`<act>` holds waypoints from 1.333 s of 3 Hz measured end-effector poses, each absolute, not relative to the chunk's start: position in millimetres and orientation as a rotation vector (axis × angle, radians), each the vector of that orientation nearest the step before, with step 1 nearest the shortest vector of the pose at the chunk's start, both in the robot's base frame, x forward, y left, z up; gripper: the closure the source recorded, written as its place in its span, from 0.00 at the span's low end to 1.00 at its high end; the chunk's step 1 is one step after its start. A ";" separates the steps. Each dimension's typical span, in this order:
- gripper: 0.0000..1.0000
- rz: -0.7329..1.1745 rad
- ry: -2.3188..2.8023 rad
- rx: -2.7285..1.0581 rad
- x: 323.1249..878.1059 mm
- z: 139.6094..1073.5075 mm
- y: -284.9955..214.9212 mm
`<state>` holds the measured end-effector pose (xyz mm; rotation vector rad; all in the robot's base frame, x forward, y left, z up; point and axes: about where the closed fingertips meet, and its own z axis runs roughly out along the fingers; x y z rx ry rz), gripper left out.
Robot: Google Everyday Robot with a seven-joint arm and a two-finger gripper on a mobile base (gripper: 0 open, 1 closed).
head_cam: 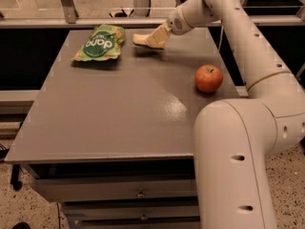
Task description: Pick sponge
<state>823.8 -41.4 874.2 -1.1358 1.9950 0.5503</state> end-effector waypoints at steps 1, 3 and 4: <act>1.00 0.545 1.986 -1.138 820.9 894.8 -27.7; 1.00 0.547 1.995 -1.114 810.2 933.5 -10.8; 1.00 0.548 1.995 -1.114 810.2 933.4 -10.7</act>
Offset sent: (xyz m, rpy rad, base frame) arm -0.0110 0.0275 0.0702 0.0069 -0.0379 -0.0081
